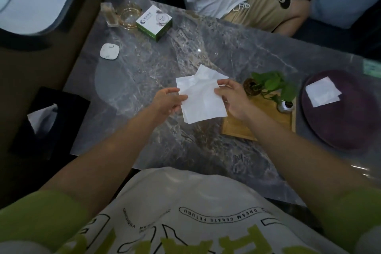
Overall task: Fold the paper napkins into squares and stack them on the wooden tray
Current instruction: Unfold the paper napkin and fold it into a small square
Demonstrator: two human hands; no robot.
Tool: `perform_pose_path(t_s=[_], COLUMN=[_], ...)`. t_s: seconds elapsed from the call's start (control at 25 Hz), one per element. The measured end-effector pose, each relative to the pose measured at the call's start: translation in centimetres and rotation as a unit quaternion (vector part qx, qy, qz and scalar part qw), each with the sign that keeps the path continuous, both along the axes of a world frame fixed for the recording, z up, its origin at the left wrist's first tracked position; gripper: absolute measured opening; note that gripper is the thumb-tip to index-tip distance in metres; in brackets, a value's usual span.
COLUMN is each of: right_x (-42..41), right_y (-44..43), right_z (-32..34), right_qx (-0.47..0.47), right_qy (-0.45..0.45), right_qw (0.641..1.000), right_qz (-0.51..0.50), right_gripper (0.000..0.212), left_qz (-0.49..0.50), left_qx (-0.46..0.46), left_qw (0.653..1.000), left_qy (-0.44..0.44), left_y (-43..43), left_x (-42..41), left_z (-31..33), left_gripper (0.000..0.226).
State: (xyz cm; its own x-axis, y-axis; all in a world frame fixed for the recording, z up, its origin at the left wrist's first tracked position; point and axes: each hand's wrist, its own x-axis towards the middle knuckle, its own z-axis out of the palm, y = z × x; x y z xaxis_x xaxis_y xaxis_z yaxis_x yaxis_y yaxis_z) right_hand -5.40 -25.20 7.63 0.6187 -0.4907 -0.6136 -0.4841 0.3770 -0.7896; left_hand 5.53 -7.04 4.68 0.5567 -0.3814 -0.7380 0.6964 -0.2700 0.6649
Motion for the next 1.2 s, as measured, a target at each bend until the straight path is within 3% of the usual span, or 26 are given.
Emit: perform_pose_path(t_s=[0.16,0.4,0.56,0.92,1.2], right_x=[-0.8,-2.2,-3.1,-5.1,-6.5], right_y=[-0.4,-0.8,-0.8,-1.2,-1.1], right_z=[1.3,2.1,2.4,3.7,5.4], right_qx=[0.027,0.077,0.102,0.141,0.069], right_qy=[-0.03,-0.061,-0.076,-0.117,-0.12], right_qw=[0.999,0.994,0.991,0.983,0.99], right_qz=[-0.02,-0.047,-0.047,-0.017,0.015], right_gripper=[0.02,0.022,0.032,0.033,0.026], left_qz=[-0.024,-0.067,-0.086,-0.12,-0.152], left_qx=[-0.04,-0.029,-0.04,-0.109,-0.106], left_qw=[0.998,0.995,0.992,0.983,0.973], left_qy=[0.039,0.074,0.084,-0.084,-0.135], left_y=[-0.5,-0.7,-0.7,-1.1,-1.1], left_x=[0.2,-0.7,-0.6,-0.8,-1.7], left_z=[1.0,1.5,2.4,5.8,8.4], left_gripper=[0.044,0.023,0.021,0.024,0.022])
